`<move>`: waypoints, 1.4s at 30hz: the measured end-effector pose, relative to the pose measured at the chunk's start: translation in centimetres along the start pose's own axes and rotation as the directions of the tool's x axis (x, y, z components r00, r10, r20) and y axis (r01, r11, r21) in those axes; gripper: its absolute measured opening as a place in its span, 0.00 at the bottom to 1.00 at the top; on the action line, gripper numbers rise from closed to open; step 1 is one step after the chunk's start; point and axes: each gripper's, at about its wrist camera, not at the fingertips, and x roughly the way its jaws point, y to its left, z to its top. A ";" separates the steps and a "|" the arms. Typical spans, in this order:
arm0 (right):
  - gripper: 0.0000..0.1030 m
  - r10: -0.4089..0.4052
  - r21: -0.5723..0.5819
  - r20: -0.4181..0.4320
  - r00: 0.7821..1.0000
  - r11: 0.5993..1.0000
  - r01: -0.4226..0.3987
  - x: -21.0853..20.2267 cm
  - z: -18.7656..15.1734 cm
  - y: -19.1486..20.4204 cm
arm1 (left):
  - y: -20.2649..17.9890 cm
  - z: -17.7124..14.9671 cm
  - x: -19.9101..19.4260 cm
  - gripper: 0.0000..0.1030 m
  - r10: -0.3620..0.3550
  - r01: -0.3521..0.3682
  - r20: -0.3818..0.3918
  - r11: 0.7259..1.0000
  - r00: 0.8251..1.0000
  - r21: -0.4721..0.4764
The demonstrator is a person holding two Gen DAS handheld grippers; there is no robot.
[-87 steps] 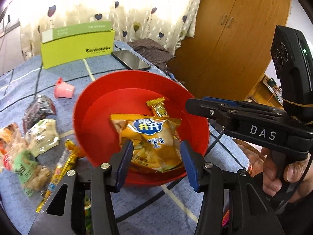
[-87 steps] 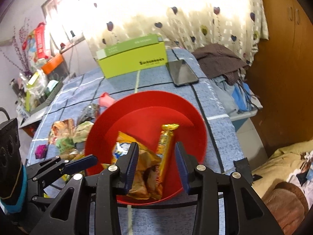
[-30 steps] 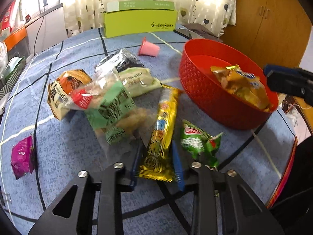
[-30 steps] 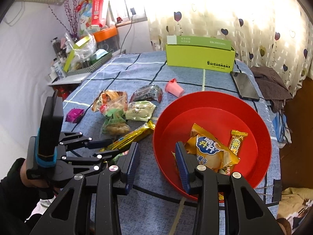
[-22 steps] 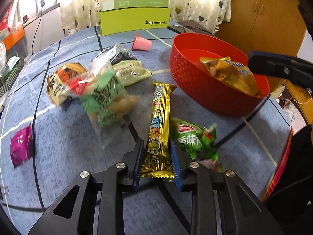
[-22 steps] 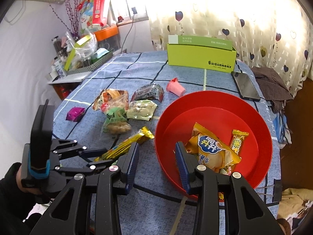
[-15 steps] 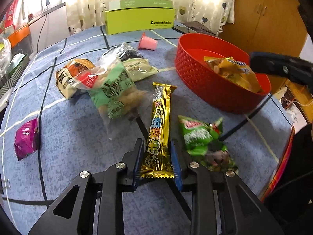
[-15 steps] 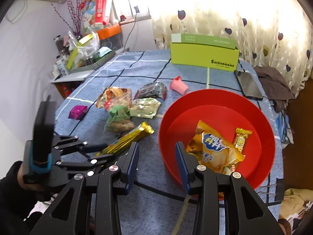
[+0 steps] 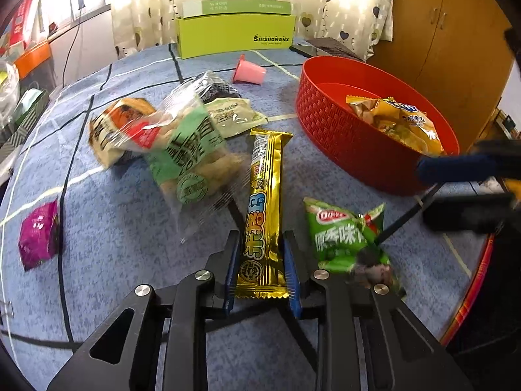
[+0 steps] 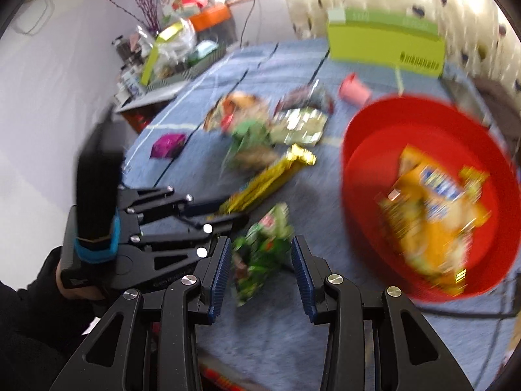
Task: Organize snacks
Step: 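Grasp gold candy bar with left tool while right tool grasps green pea bag, then carry candy bar in left tool and pea bag in right tool over red bowl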
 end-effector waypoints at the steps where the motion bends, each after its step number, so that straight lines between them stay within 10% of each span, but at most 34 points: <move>1: 0.36 -0.016 0.003 -0.018 1.000 1.000 0.016 0.7 -0.2 0.2 | 0.2 -0.3 -0.2 0.25 -0.002 0.002 0.002 1.000 1.000 -0.008; 42: 0.33 -0.123 0.081 0.020 0.992 0.989 0.121 2.2 0.3 0.3 | 0.7 -3.1 -3.0 0.24 -0.051 0.052 0.028 0.997 0.998 -0.051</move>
